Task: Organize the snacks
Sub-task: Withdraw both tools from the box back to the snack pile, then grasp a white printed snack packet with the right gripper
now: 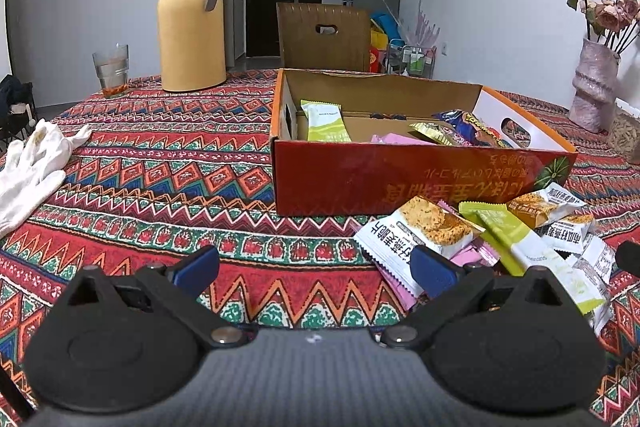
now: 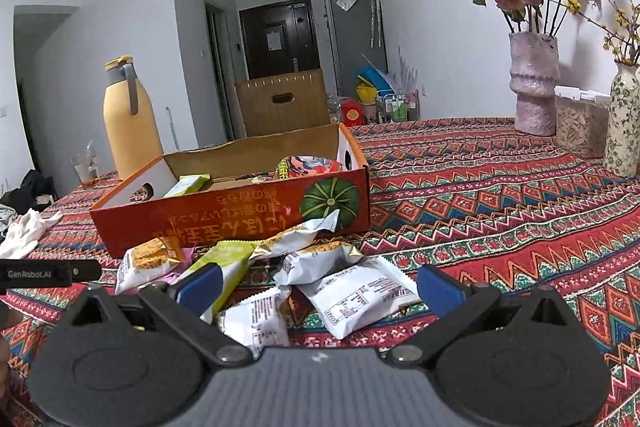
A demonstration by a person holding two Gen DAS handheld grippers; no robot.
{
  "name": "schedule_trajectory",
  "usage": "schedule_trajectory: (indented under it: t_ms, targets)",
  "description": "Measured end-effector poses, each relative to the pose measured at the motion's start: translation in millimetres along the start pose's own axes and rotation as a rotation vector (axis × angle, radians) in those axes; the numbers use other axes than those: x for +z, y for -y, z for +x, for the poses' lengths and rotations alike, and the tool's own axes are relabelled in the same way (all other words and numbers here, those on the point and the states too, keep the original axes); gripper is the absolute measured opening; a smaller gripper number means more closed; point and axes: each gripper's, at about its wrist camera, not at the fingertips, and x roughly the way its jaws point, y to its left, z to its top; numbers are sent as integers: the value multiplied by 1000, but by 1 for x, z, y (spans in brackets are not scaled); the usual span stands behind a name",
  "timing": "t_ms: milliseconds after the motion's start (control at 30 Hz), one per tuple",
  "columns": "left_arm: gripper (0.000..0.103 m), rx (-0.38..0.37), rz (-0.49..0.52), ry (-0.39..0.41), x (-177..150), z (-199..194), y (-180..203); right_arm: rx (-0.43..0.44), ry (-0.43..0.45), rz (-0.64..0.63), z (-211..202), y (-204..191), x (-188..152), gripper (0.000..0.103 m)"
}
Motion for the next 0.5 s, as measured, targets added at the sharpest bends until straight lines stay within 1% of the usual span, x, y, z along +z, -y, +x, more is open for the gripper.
schedule_trajectory:
  t_ms: [133, 333, 500]
  targets:
    - [103, -6, -6, 6, -1, -1, -1, 20, 0, -2, 3, -3, 0, 103]
    - [103, -21, -27, 3, -2, 0, -5, 6, -9, -10, 5, -8, -1, 103]
    - [103, -24, -23, 3, -2, 0, -4, -2, -3, -13, 1, -6, -1, 103]
